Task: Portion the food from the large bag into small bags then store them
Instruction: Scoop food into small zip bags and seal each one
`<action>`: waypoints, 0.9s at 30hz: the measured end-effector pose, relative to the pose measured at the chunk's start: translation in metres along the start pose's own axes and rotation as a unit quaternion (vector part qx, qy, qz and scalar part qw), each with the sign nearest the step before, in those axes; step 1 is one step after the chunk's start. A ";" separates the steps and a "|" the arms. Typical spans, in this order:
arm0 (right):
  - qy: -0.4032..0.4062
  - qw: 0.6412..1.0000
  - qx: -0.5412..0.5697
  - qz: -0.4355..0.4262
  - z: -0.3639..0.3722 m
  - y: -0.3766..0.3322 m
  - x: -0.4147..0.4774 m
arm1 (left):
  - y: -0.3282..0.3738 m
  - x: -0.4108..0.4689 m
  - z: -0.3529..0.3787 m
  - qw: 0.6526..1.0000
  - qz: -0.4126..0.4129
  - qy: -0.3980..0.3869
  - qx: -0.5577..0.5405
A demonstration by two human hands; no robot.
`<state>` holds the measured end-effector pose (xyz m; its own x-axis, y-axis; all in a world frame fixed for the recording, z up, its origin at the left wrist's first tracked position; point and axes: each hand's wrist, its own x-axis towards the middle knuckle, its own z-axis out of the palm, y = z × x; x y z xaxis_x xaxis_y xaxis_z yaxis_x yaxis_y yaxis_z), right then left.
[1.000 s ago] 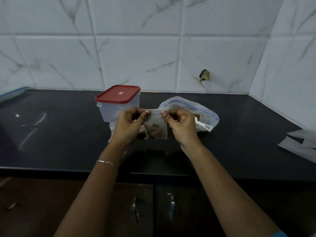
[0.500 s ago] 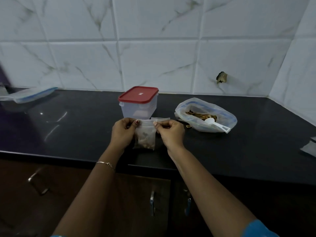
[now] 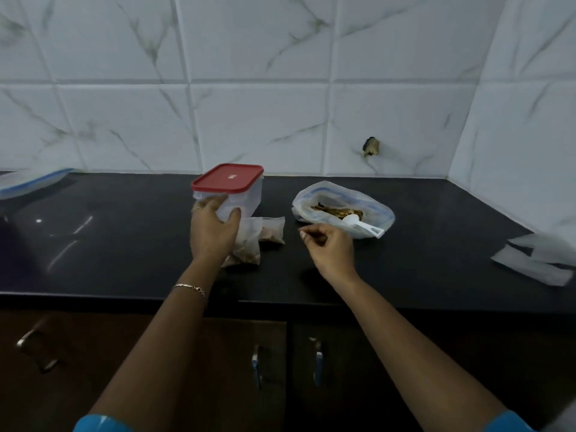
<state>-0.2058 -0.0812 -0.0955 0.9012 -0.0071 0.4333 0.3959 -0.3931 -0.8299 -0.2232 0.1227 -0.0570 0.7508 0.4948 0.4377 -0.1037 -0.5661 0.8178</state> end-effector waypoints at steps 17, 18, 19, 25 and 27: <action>0.161 0.859 -0.450 0.181 -0.268 0.110 -0.038 | 0.106 -0.125 0.172 0.922 0.135 -0.335 -0.139; 0.162 0.860 -0.444 0.192 -0.271 0.112 -0.039 | 0.108 -0.130 0.176 0.917 0.137 -0.348 -0.137; 0.161 0.861 -0.441 0.196 -0.272 0.113 -0.039 | 0.110 -0.133 0.179 0.914 0.140 -0.358 -0.132; 0.182 0.862 -0.455 0.128 -0.266 0.109 -0.037 | 0.117 -0.141 0.188 0.895 0.162 -0.404 -0.101; 0.186 0.861 -0.462 0.101 -0.265 0.109 -0.036 | 0.116 -0.141 0.189 0.890 0.172 -0.413 -0.084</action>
<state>-0.2419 -0.3672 -0.1085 0.7483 -0.3885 0.5377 -0.2273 -0.9116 -0.3424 -0.2181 -0.1376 -0.0943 0.8723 -0.3815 0.3059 -0.4643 -0.4495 0.7632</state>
